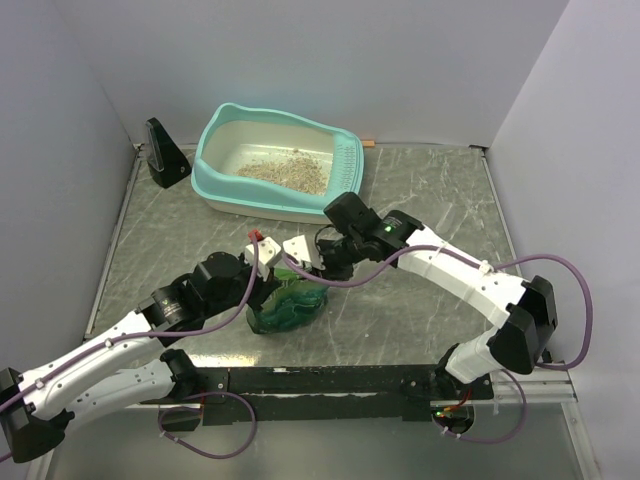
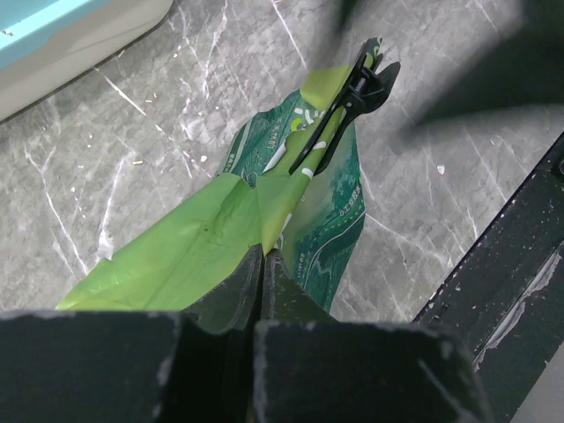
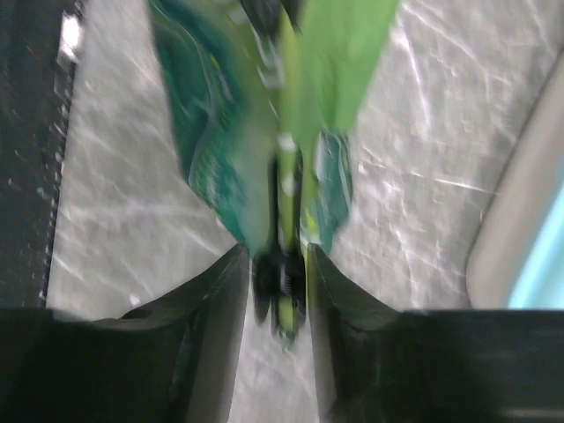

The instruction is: Fill the litter box with clean litter

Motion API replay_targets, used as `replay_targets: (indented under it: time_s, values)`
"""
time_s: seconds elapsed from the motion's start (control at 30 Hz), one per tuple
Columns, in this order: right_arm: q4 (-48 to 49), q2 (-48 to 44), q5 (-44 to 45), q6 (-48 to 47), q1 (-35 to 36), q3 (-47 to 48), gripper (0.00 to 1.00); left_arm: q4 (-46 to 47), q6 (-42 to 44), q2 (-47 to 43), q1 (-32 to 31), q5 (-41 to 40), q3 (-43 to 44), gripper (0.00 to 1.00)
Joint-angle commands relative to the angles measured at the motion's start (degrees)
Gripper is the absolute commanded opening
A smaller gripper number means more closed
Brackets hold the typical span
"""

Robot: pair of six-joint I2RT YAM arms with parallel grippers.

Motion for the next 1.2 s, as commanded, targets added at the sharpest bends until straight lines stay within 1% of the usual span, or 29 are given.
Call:
replay_targets:
  time_s: [0.0, 0.13, 0.27, 0.37, 0.4, 0.47, 0.53, 0.57, 0.6, 0.63, 0.7, 0.73, 0.77, 0.8, 0.83, 0.87, 0.9, 0.97, 1.0, 1.03, 1.07, 1.1, 1.13, 1.17]
  values:
    - [4.81, -1.5, -6.51, 1.51, 1.83, -2.72, 0.99, 2.24, 0.06, -0.56, 0.2, -0.73, 0.43, 0.01]
    - [6.48, -3.69, -5.02, 2.47, 1.74, -3.34, 1.0, 2.24, 0.06, -0.39, 0.37, -0.64, 0.51, 0.01]
    - [9.81, -8.51, -3.08, 4.41, 1.74, -4.83, 1.0, 2.24, 0.06, -0.3, 0.37, -0.82, 0.51, 0.01]
    - [14.91, -12.73, 1.83, 10.19, 1.65, -6.32, 1.0, 2.24, 0.06, -0.21, 0.46, -0.82, 0.6, 0.01]
    - [16.23, -13.71, 5.06, 14.48, 1.39, -6.59, 1.0, 2.42, -0.03, -0.3, 0.46, -0.73, 0.6, 0.01]
    - [18.87, -16.6, 8.33, 18.45, 0.51, -6.68, 1.0, 2.51, -0.12, -0.65, 0.46, 0.14, 1.04, 0.01]
    - [22.02, -18.89, 17.97, 27.23, 0.25, -6.59, 1.0, 3.12, -0.55, -1.35, 0.55, 0.68, 1.13, 0.04]
    - [22.47, -19.51, 22.02, 30.4, 0.25, -6.24, 1.0, 3.73, -0.82, -1.96, 0.64, 0.24, 1.3, 0.07]
    - [22.65, -19.95, 25.89, 35.91, 0.16, -5.54, 1.0, 3.91, -1.34, -2.23, 0.55, -0.2, 1.31, 0.11]
    - [21.26, -20.57, 34.89, 38.92, 0.16, -5.19, 1.0, 3.91, -1.61, -2.49, 0.64, -0.99, 1.83, 0.15]
    - [17.4, -20.66, 37.87, 42.63, 0.16, -3.0, 1.0, 3.83, -2.48, -2.5, 0.55, -1.17, 2.79, 0.17]
    - [15.55, -21.1, 37.01, 43.25, 0.07, -2.64, 1.0, 3.83, -2.75, -2.58, 0.55, -1.17, 3.93, 0.2]
    - [15.1, -21.71, 37.96, 44.04, 0.07, -2.9, 1.0, 3.91, -2.84, -2.67, 0.55, -0.91, 4.46, 0.23]
    - [15.36, -22.33, 39.1, 47.79, 0.07, -4.03, 1.0, 3.91, -2.93, -2.85, 0.64, -0.73, 4.99, 0.25]
    - [15.62, -23.72, 39.8, 49.57, 0.16, -4.83, 1.0, 3.91, -2.93, -2.85, 0.55, -0.82, 6.13, 0.31]
    - [15.45, -24.26, 42.42, 51.15, 0.16, -5.18, 1.0, 3.65, -2.93, -2.59, 0.55, -1.17, 6.83, 0.33]
    - [15.01, -24.79, 43.49, 54.74, 0.07, -5.62, 1.0, 2.87, -3.1, -2.32, 0.55, -1.43, 7.8, 0.35]
    - [14.66, -26.37, 46.38, 56.7, -0.11, -5.8, 1.0, 0.93, -3.54, -1.27, 0.64, -1.87, 10.88, 0.41]
    - [14.66, -26.72, 48.49, 59.66, -0.02, -5.97, 1.0, 0.58, -3.98, -1.01, 0.64, -2.39, 11.76, 0.44]
    - [14.83, -27.42, 50.6, 61.52, -0.02, -6.15, 1.0, 0.49, -4.42, -0.92, 0.55, -2.83, 13.24, 0.53]
    - [14.66, -27.69, 51.75, 63.28, -0.02, -6.41, 1.0, 0.75, -4.95, -0.57, 0.55, -3.45, 13.78, 0.69]
    - [14.74, -27.95, 51.59, 65.39, -0.02, -7.02, 1.0, 1.1, -5.91, -0.56, 0.55, -4.32, 14.66, 0.91]
    - [14.83, -28.83, 51.33, 66.28, -0.02, -7.64, 1.0, 2.06, -6.35, -0.39, 0.55, -4.86, 15.01, 0.97]
    - [15.18, -29.27, 51.33, 66.98, -0.11, -9.04, 1.0, 2.33, -6.88, -0.21, 0.55, -5.64, 15.36, 0.97]
